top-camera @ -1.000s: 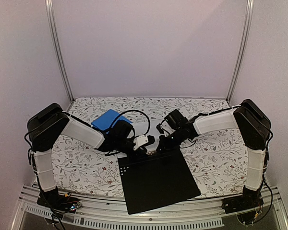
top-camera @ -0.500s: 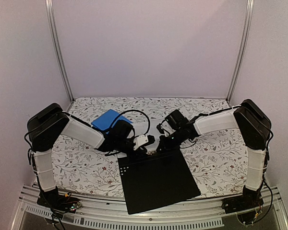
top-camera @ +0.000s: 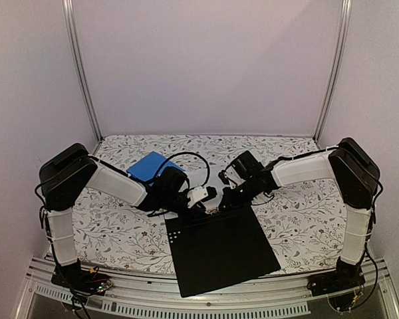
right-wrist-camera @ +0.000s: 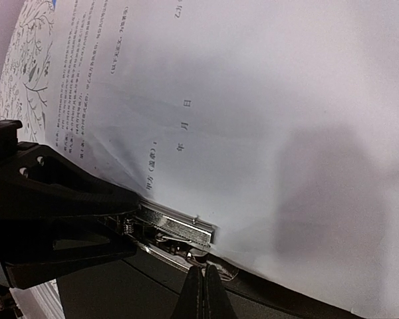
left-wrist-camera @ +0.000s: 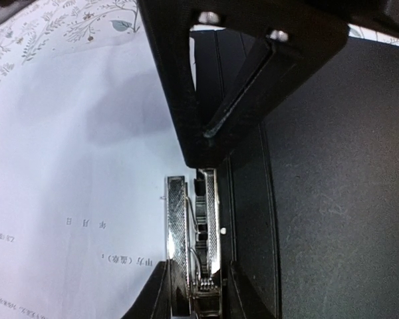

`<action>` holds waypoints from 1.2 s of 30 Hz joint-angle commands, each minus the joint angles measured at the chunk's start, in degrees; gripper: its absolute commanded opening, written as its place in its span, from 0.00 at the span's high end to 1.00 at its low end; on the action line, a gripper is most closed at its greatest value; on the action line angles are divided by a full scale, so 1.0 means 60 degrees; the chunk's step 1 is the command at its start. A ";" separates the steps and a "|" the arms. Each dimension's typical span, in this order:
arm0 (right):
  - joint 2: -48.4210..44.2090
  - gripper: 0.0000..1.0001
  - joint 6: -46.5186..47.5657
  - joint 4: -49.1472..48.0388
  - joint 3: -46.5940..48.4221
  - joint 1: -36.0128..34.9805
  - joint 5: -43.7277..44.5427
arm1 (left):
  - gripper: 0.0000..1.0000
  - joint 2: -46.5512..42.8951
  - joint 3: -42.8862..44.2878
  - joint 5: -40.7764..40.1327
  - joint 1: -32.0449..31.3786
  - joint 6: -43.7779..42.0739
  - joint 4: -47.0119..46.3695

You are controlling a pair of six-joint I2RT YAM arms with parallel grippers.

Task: Put the files into the folder
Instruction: Clamp the file at the center of the board.

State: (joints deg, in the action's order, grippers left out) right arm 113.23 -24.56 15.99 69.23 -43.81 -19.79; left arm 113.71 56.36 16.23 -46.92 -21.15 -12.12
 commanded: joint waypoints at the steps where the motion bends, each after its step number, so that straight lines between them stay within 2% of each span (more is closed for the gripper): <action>1: 0.0028 1.00 0.0164 0.2047 -0.0395 -0.0142 0.0033 | 0.77 0.0508 -0.0119 -0.1108 0.0173 0.0405 0.1021; 16: 0.0028 1.00 0.0189 0.2238 -0.0033 -0.0139 0.0040 | 0.75 0.0418 -0.0128 -0.0922 0.0153 0.0388 0.1112; 20: -0.0265 0.95 0.0147 0.2128 0.0136 -0.0132 -0.0093 | 0.71 0.0387 -0.0135 -0.0814 0.0158 0.0368 0.1043; 26: -0.0797 0.81 0.0151 0.2037 0.0217 -0.0125 0.0163 | 0.64 0.0234 -0.0098 -0.0677 0.0144 0.0389 0.0944; 30: -0.1421 0.65 0.0158 0.2015 0.0042 -0.0125 0.0789 | 0.59 -0.0025 -0.0135 -0.0572 0.0118 0.0411 0.0802; 36: -0.2302 0.51 0.0254 0.2100 -0.0533 0.0061 0.1831 | 0.52 -0.0672 -0.0077 -0.0375 0.0052 0.0517 0.0519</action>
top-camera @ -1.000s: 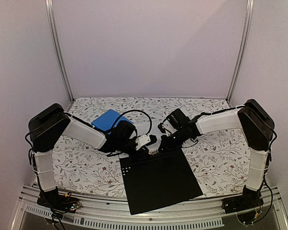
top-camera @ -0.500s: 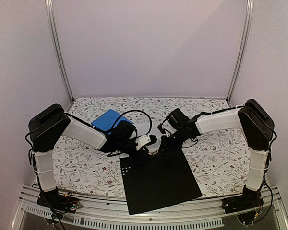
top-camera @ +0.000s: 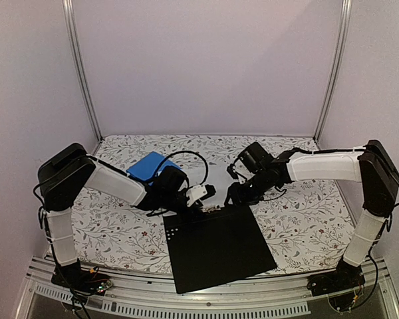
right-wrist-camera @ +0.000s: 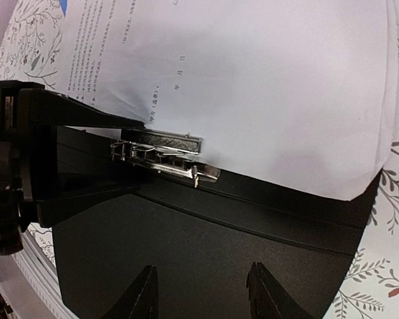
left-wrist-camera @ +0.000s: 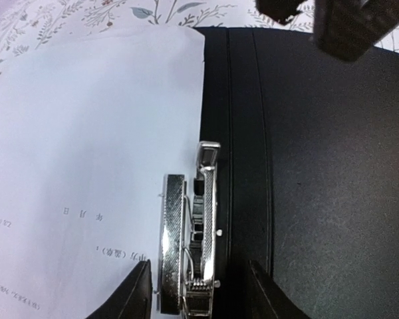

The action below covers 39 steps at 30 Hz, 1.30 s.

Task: Put the files into the folder
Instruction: Clamp the file at the center of the board, then pick up the folder with files at the center of the board.

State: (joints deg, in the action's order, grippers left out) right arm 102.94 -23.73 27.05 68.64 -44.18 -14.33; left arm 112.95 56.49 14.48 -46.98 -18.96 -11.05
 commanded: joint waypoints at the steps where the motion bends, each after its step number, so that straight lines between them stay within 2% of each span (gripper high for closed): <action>1: -0.0694 0.50 0.0111 0.0264 -0.0560 0.0234 0.0985 | 0.50 -0.0699 -0.0099 -0.0051 0.0066 0.0199 0.0248; 4: -0.0924 0.46 0.0074 0.0252 -0.0899 0.0394 0.1330 | 0.43 -0.1204 -0.0201 0.0071 0.0067 0.0403 -0.0103; 6: -0.0946 0.43 0.0072 0.0231 -0.1050 0.0443 0.1492 | 0.31 -0.1583 -0.0310 0.0135 0.0067 0.0580 -0.0322; 10: -0.0835 0.34 0.0016 0.0195 -0.1184 0.0472 0.1674 | 0.18 -0.2452 -0.0678 -0.0119 0.0078 0.1218 -0.0418; 11: -0.0813 0.32 -0.0006 0.0187 -0.1214 0.0482 0.1724 | 0.04 -0.2682 -0.0939 -0.0295 0.0081 0.1469 -0.0468; 12: -0.0799 0.30 -0.0020 0.0158 -0.1259 0.0485 0.1778 | 0.01 -0.2929 -0.1154 -0.0554 0.0078 0.1781 -0.0518; 15: -0.0819 0.25 -0.0030 0.0073 -0.1346 0.0493 0.1936 | 0.00 -0.3560 -0.1562 -0.1475 0.0142 0.2995 -0.0077; 18: -0.0773 0.22 0.0011 0.0021 -0.1354 0.0508 0.1969 | 0.00 -0.3962 -0.1443 -0.2249 0.0329 0.4558 0.1452; 22: -0.0588 0.21 0.0007 -0.0181 -0.1330 0.0508 0.1849 | 0.00 -0.4214 -0.1618 -0.2303 0.1031 0.6571 0.2774; 29: -0.0540 0.22 -0.0323 -0.1075 -0.1778 0.0406 0.0660 | 0.00 -0.3492 -0.2185 -0.0472 0.3057 0.7994 0.2358; 34: -0.0381 0.25 -0.0436 -0.1185 -0.1941 -0.0009 0.0523 | 0.00 -0.2248 -0.1751 0.0685 0.3631 0.8245 0.2009; 39: -0.0339 0.26 -0.0584 -0.1511 -0.2369 -0.0050 0.0323 | 0.04 -0.1614 -0.1693 0.1470 0.3676 0.8692 0.1347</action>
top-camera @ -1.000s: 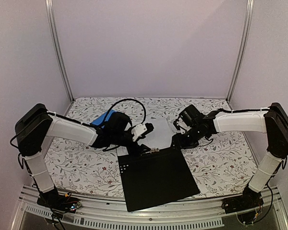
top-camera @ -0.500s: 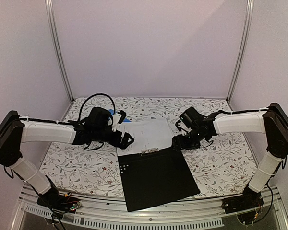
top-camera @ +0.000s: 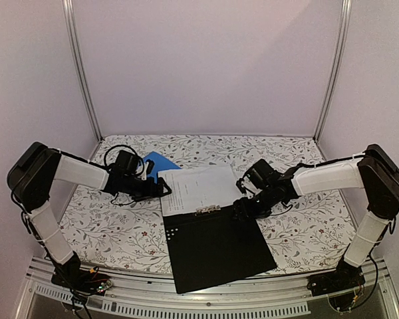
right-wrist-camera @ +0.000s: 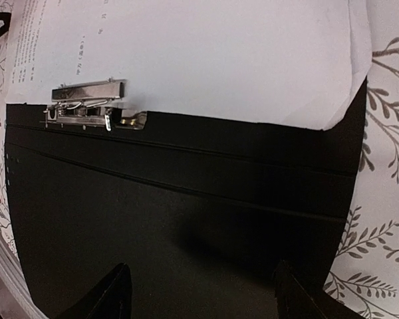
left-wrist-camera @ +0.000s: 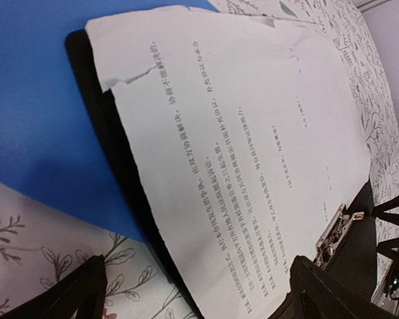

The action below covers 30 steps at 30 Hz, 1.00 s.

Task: Put the files into the folder
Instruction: Pick up the folder with files at the center of the board.

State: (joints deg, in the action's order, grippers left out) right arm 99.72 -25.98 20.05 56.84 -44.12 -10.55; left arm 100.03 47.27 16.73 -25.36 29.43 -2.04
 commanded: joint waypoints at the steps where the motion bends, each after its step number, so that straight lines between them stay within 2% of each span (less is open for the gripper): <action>1: 0.0196 0.26 -0.0229 -0.0435 -0.0493 -0.0059 -0.0333 | 0.06 0.0559 -0.0289 0.1245 0.0068 0.0754 -0.0355; 6: 0.0485 0.28 -0.0352 -0.0876 -0.0773 -0.0059 -0.0595 | 0.16 0.0806 -0.0791 0.1615 -0.0161 0.1434 -0.1124; 16: 0.1194 0.32 -0.0685 -0.1696 -0.1241 -0.0060 -0.0768 | 0.20 0.0935 -0.1623 0.2038 -0.0757 0.3096 -0.3148; 24: 0.1517 0.34 -0.0876 -0.2049 -0.1402 -0.0074 -0.0897 | 0.25 0.0227 -0.2046 0.2597 -0.0987 0.3621 -0.3613; 30: 0.1649 0.35 -0.0957 -0.2179 -0.1402 -0.0129 -0.0923 | 0.33 -0.0704 -0.2622 0.2756 -0.1110 0.3769 -0.3542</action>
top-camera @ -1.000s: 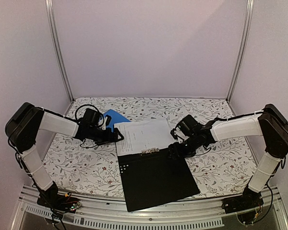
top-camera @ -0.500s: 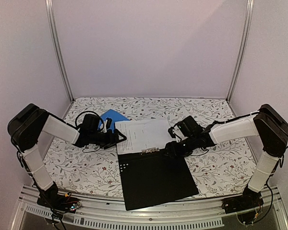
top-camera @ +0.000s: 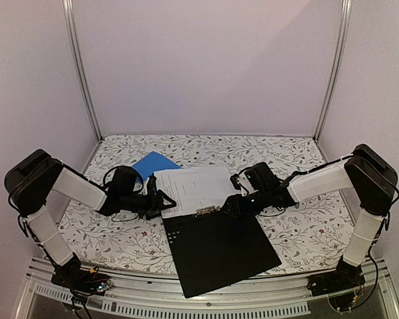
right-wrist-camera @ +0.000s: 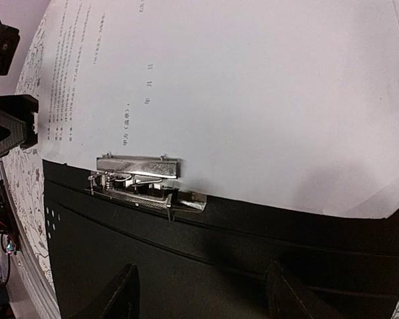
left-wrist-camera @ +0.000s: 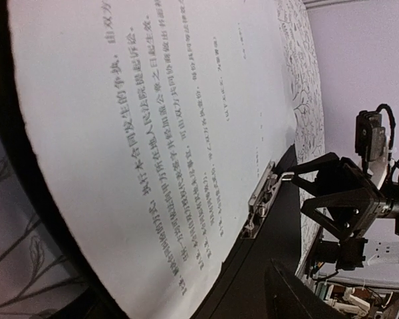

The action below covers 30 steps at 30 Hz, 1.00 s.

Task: Put the files into the folder
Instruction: Pick up the folder with files at the center of the board.

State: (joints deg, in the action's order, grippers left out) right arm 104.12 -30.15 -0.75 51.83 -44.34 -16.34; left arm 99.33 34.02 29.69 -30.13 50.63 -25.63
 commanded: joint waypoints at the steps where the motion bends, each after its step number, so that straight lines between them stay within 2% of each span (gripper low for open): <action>1: 0.0948 0.35 -0.0296 0.1263 -0.0548 -0.0107 0.0041 | 0.35 -0.0733 -0.0518 0.0595 -0.0337 0.0292 0.0378; 5: 0.1138 0.35 -0.0343 0.1201 -0.0484 -0.0193 -0.0014 | 0.41 -0.0835 -0.0722 0.0495 -0.0376 0.0457 0.0106; 12: 0.1176 0.35 -0.0234 0.1540 -0.0284 -0.0235 -0.0025 | 0.64 -0.0120 -0.0680 0.0653 -0.0384 0.0953 -0.1406; 18: 0.0621 0.35 0.0354 0.3027 0.0328 -0.0199 0.0322 | 0.75 0.0174 -0.0457 0.0649 -0.0442 0.1205 -0.1892; 24: -0.0744 0.31 0.0966 0.4840 0.0896 0.0014 0.1130 | 0.84 -0.0123 -0.0084 0.0485 -0.0472 0.1252 -0.1422; 27: -0.1469 0.28 0.1115 0.5571 0.0953 0.0384 0.1303 | 1.00 -0.0224 0.0121 0.0347 -0.0472 0.1450 -0.1326; 30: -0.1967 0.24 0.1293 0.6200 0.0839 0.0622 0.1636 | 1.00 -0.0350 0.0242 0.0177 -0.0464 0.1809 -0.1374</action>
State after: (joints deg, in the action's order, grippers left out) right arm 96.82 -24.71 26.26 57.04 -42.72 -10.68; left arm 99.31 33.71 32.40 -32.38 59.55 -32.51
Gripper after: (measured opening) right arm 0.743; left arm 0.012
